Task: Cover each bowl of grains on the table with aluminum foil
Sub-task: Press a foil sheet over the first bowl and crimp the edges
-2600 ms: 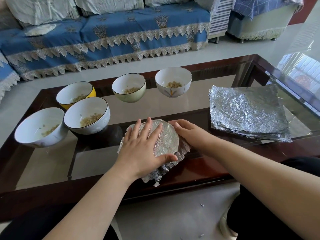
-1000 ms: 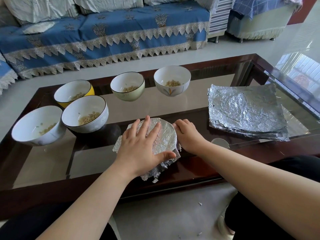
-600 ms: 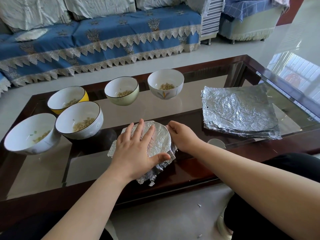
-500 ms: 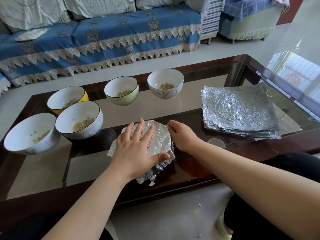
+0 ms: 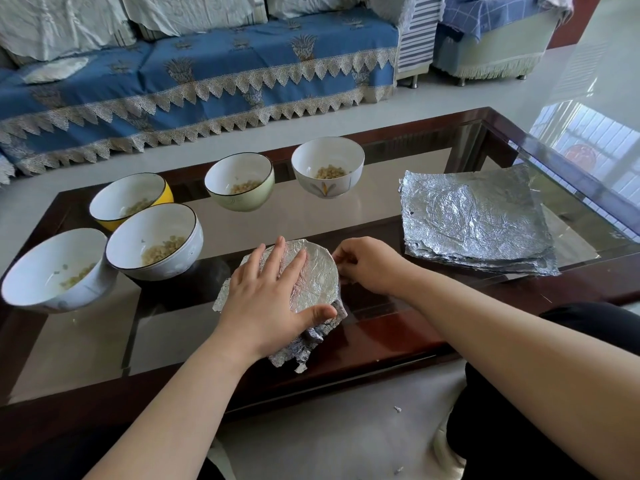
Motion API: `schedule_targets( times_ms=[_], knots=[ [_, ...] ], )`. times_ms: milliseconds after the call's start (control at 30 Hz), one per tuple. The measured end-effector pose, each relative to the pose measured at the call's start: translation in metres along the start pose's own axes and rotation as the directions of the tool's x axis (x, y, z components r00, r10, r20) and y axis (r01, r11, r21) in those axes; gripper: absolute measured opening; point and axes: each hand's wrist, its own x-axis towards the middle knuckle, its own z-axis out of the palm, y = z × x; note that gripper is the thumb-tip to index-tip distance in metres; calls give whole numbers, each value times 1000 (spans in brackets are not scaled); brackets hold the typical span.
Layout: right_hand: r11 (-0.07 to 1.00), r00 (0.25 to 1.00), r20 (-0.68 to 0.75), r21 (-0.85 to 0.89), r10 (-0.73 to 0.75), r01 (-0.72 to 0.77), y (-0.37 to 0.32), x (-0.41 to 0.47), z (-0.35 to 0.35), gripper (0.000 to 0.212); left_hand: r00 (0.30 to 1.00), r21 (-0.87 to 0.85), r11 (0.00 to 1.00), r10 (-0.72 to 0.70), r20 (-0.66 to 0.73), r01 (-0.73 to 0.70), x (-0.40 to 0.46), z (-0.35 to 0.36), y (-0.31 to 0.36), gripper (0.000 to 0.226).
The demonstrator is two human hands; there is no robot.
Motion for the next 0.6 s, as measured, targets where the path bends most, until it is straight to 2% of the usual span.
schedule_targets(
  times_ms=[200, 400, 600],
  knots=[
    [996, 986, -163, -93, -21, 6, -1, -9, 12, 12, 1000, 5, 1000, -2, -16, 2, 0, 0, 0, 126],
    [998, 968, -250, -44, 26, -38, -3, -14, 23, 17, 999, 11, 1000, -13, -39, 14, 0, 2, 2, 124],
    [975, 950, -272, 196, 152, -100, -5, -18, 28, 23, 999, 1, 1000, -13, -45, 13, 0, 3, 1, 123]
  ],
)
